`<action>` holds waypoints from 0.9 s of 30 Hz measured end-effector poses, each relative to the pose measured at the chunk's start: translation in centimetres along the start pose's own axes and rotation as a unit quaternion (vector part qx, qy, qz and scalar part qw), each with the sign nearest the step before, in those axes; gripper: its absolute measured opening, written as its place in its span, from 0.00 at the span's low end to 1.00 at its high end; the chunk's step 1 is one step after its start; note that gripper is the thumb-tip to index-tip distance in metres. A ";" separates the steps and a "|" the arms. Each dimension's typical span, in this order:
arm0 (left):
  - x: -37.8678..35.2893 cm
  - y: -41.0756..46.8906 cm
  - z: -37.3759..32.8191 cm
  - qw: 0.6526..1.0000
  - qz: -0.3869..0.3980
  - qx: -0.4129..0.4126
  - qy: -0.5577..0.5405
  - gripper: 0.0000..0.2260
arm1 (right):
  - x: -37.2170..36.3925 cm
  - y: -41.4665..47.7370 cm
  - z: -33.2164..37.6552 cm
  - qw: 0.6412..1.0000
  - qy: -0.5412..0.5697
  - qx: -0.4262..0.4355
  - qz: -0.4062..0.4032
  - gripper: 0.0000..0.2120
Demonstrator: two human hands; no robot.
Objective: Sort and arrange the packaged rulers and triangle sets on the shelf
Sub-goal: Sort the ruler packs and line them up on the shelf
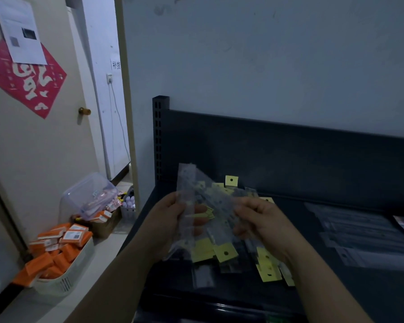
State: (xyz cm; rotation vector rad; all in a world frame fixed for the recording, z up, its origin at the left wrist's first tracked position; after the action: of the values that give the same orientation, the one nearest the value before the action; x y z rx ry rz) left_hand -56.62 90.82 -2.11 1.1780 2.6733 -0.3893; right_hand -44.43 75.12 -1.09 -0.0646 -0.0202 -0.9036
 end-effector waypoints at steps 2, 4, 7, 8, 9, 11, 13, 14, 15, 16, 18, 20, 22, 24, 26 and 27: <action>0.5 0.2 -0.4 1.000 -0.015 -0.004 -0.021 0.10 | 0.8 0.1 0.3 1.000 0.016 -0.014 0.000 0.09; 0.7 0.1 -0.6 0.999 -0.018 -0.019 -0.021 0.10 | 1.3 0.2 0.4 0.998 0.056 -0.035 -0.013 0.08; -1.0 -0.9 -0.3 0.998 0.011 -0.052 0.022 0.11 | 0.1 0.3 0.0 0.998 0.048 -0.041 -0.017 0.04; -1.7 -1.3 0.0 0.997 0.014 -0.062 0.036 0.12 | -0.7 0.3 -0.3 0.999 0.030 -0.039 -0.008 0.03; -2.4 -1.5 0.2 0.996 0.011 -0.073 0.047 0.12 | -1.4 0.3 -0.6 0.999 0.006 -0.033 0.006 0.03; -3.1 -1.4 0.8 0.994 -0.011 -0.092 0.053 0.10 | -1.9 0.5 -1.0 0.999 -0.051 -0.010 0.013 0.07; -2.7 -1.1 0.9 0.993 -0.050 -0.097 0.047 0.08 | -0.1 0.9 -1.0 0.988 -0.135 0.040 -0.060 0.10; -2.2 -0.8 0.9 0.993 -0.064 -0.093 0.030 0.08 | 1.2 1.2 -1.0 0.971 -0.196 0.076 -0.114 0.11; -1.7 -0.5 0.9 0.994 -0.070 -0.082 0.005 0.08 | 2.6 1.3 -1.0 0.948 -0.259 0.103 -0.154 0.10; -1.2 -0.2 0.9 0.995 -0.075 -0.068 -0.018 0.08 | 3.7 1.3 -1.2 0.928 -0.313 0.109 -0.170 0.08; -0.4 -0.1 0.8 0.994 -0.085 -0.028 -0.064 0.05 | 4.4 1.2 -1.8 0.903 -0.395 0.073 -0.151 0.08; -0.1 -0.2 0.9 0.992 -0.082 0.008 -0.099 0.06 | 4.0 1.1 -2.2 0.887 -0.442 0.042 -0.131 0.14; 0.0 -0.3 1.1 0.991 -0.081 0.021 -0.105 0.06 | 3.7 1.3 -2.1 0.883 -0.447 0.023 -0.138 0.18; 0.0 -0.3 1.4 0.992 -0.083 0.023 -0.093 0.06 | 3.9 1.7 -2.0 0.893 -0.428 -0.003 -0.139 0.18; 0.0 -0.2 1.7 0.993 -0.089 0.025 -0.078 0.06 | 4.4 1.9 -2.0 0.910 -0.395 -0.023 -0.125 0.12; -0.1 -0.2 1.8 0.993 -0.091 0.026 -0.074 0.06 | 4.7 1.9 -2.0 0.923 -0.364 -0.029 -0.121 0.11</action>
State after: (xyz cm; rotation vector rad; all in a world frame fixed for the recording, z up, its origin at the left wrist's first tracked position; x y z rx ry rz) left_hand -56.55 90.07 -3.74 0.8836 2.6619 -0.5556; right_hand -40.06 72.50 -2.92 -0.4616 -0.7099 -1.0850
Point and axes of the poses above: each hand's wrist, its own y-axis towards the middle knuckle, its own x-axis out of the back of the hand, z = x × y, the point moved 3 cm from there along y, towards the middle knuckle, and after that the axes turned 8 degrees about -z, right-handed, at the moved point
